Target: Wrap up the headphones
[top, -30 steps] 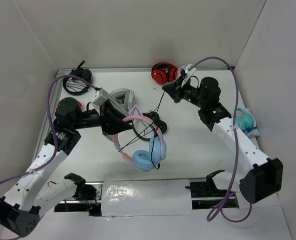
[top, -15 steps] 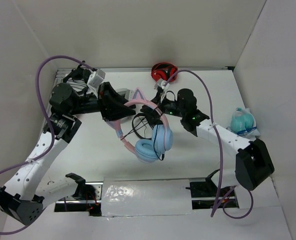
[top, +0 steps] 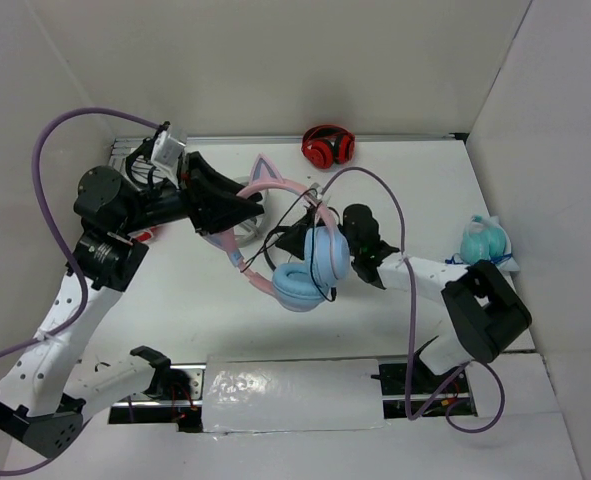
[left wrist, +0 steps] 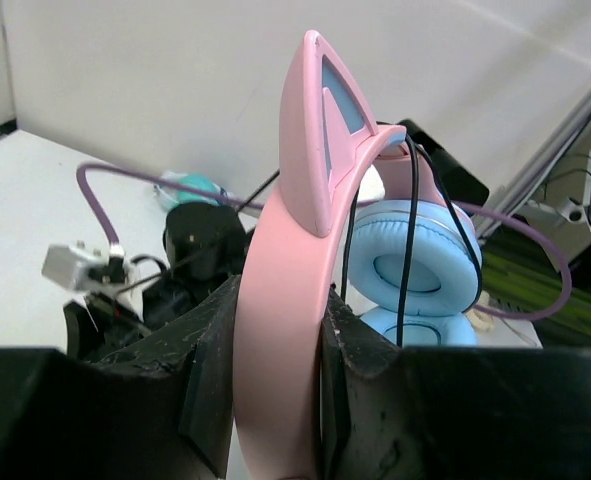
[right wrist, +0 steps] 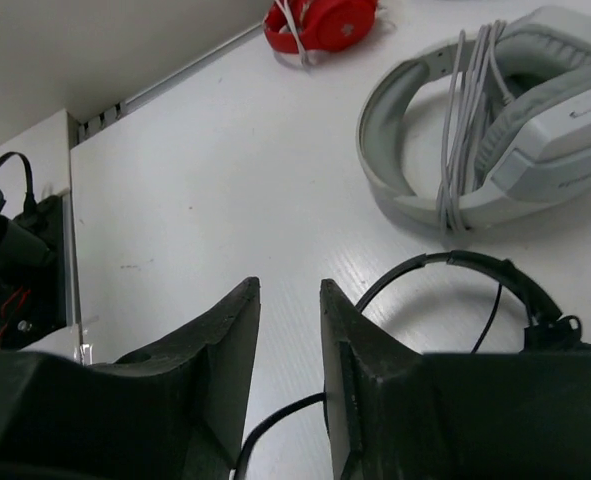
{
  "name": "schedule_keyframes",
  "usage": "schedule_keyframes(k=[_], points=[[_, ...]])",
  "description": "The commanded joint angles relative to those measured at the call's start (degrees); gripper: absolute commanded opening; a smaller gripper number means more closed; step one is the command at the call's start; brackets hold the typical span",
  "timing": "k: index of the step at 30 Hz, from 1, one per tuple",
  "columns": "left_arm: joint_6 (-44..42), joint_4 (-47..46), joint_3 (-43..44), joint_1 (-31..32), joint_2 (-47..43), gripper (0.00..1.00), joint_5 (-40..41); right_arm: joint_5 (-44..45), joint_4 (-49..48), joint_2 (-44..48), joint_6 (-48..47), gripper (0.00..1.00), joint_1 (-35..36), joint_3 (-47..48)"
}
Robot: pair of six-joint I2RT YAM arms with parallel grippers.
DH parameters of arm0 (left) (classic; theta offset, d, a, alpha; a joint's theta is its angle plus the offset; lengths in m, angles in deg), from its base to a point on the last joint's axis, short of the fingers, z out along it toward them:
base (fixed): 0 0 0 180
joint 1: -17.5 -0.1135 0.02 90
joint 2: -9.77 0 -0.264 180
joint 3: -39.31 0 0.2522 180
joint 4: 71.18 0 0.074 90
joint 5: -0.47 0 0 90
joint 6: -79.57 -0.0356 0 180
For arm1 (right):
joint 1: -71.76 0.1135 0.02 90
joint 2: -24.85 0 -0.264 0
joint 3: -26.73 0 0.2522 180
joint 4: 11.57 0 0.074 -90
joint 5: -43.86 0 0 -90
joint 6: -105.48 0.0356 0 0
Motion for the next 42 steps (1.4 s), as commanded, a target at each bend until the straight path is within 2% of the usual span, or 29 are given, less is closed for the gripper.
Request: schedule_keyframes(k=[1,4,6,10,14,16,17,20,24,27,31,35,38,39,40,41,42], points=[[3.9,-1.7,3.0,0.2,-1.8,0.00,4.8,1.1,-8.7,-2.0,1.9,0.38,1.9,-1.8],[4.5,-1.5,3.1,0.3,-1.7,0.00,6.4,3.9,-10.0,-3.3,2.2,0.28,3.3,-2.8],[5.2,-2.1,2.4,0.3,-1.9,0.00,7.6,5.7,-10.4,-3.8,2.3,0.25,4.7,-3.4],[7.8,-3.3,0.1,0.3,-2.6,0.00,14.3,11.6,-12.3,-4.4,6.0,0.01,7.3,-5.5],[12.2,-2.5,-2.3,0.3,-2.5,0.00,24.8,20.4,-16.5,-4.9,11.4,0.00,10.3,-9.1],[14.5,-1.1,-2.8,0.3,-2.2,0.00,29.2,25.6,-15.3,-4.3,12.9,0.00,12.3,-10.2],[15.4,-0.3,-3.0,0.3,-2.1,0.00,34.2,26.9,-11.9,-4.0,14.6,0.00,13.0,-10.0],[17.7,1.5,-3.5,0.4,-1.2,0.00,41.3,31.0,-8.6,-2.4,16.0,0.00,17.1,-10.6],[21.3,4.6,-3.6,0.4,1.5,0.00,52.4,41.1,0.5,-1.9,17.2,0.00,25.0,-7.7],[24.4,5.1,-4.0,0.3,3.5,0.00,55.1,44.5,3.5,-3.7,17.9,0.00,29.9,-5.6],[24.0,5.9,-5.1,0.6,5.6,0.00,59.6,45.9,8.5,-4.7,18.1,0.00,33.6,-3.4],[20.5,3.7,-5.2,0.5,7.7,0.00,65.6,48.6,12.3,0.7,17.9,0.00,36.8,-5.2],[16.6,-0.3,-8.4,0.5,8.7,0.00,69.2,52.5,19.3,4.2,16.6,0.00,40.0,-4.2],[16.0,-0.7,-9.1,0.6,9.1,0.00,69.7,54.5,24.5,6.1,15.4,0.00,40.9,-3.4],[13.7,-3.1,-10.4,0.5,9.6,0.00,69.5,62.4,31.5,7.3,14.6,0.00,43.2,0.4],[13.2,-3.1,-10.7,0.5,9.7,0.00,69.5,62.5,31.6,7.3,14.5,0.00,43.2,0.4],[12.5,-3.6,-11.4,0.5,10.2,0.00,69.5,65.0,38.9,8.0,13.8,0.00,44.0,3.4]])
